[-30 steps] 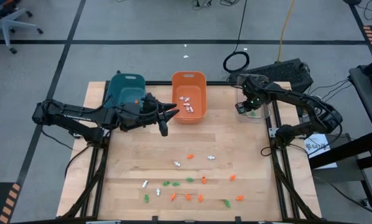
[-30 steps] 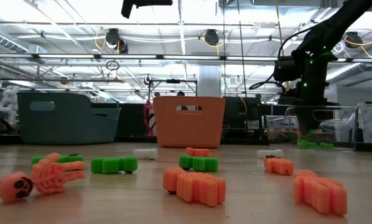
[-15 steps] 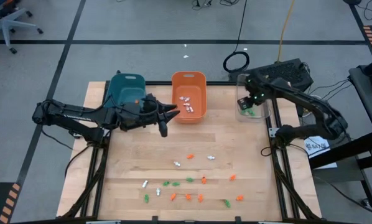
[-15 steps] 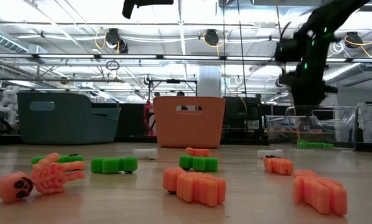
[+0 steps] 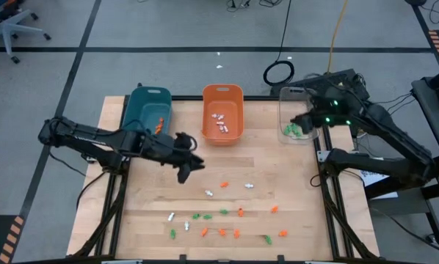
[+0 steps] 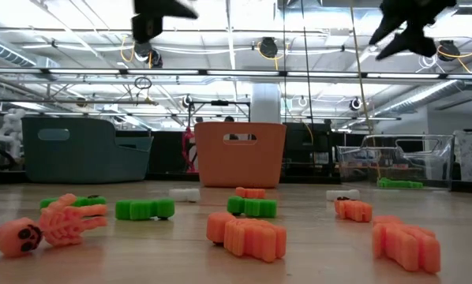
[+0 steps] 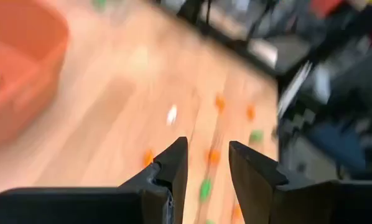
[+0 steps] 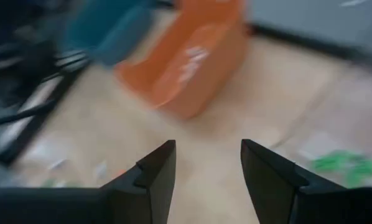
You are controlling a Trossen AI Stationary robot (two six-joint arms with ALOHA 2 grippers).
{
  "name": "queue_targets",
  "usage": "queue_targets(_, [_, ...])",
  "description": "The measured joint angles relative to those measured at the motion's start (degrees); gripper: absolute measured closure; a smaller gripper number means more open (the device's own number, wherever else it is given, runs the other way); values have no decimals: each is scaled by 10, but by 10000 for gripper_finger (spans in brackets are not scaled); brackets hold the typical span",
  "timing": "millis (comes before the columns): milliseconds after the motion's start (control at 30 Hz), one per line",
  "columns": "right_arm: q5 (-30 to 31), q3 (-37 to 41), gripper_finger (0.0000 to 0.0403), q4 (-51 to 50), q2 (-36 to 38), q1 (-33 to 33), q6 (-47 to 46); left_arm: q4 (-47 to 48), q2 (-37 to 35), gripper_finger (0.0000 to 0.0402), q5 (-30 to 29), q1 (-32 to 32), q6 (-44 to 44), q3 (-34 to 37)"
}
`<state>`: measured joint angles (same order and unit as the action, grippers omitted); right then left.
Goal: Sort Halloween decoration
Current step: Put the white skeleton toy into the orange bin
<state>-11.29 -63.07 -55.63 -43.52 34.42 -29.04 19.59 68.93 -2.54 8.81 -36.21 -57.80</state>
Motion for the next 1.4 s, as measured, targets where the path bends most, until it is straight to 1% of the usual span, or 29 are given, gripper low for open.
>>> queue_targets(67, [-21, 0, 237, 1, 10, -34, -27, 37, 0, 285, 13, 12, 14, 0])
queue_targets(167, [-22, 0, 238, 14, 10, -92, -59, 57, 0, 285, 12, 35, 74, 0])
queue_targets(300, [2, 0, 242, 53, -11, -160, -77, 54, 0, 285, -34, 66, 176, 0])
queue_targets(433, [43, 0, 242, 109, -35, -216, -97, 54, 0, 285, -96, 90, 223, 0])
queue_targets(500, [66, 0, 243, 131, -48, -243, -107, 56, 1, 285, -102, 94, 231, 0])
queue_targets(667, [114, 0, 243, 161, -86, -305, -131, 72, 28, 285, -91, 93, 218, 0])
queue_targets(767, [129, 0, 243, 170, -112, -338, -143, 64, 53, 285, -74, 93, 220, 0])
queue_targets(933, [145, 0, 243, 183, -146, -381, -167, 57, 90, 285, -72, 93, 216, 0])
queue_targets(1100, [148, 0, 243, 183, -168, -411, -187, 48, 116, 285, -56, 93, 202, 0])
queue_targets(1200, [161, 0, 243, 189, -177, -422, -187, 50, 139, 285, -42, 93, 224, 0])
queue_targets(1333, [175, 0, 243, 203, -181, -430, -184, 47, 171, 279, 14, 77, 240, 0])
queue_targets(1400, [176, 0, 243, 204, -181, -431, -184, 40, 188, 264, 24, 72, 245, 0])
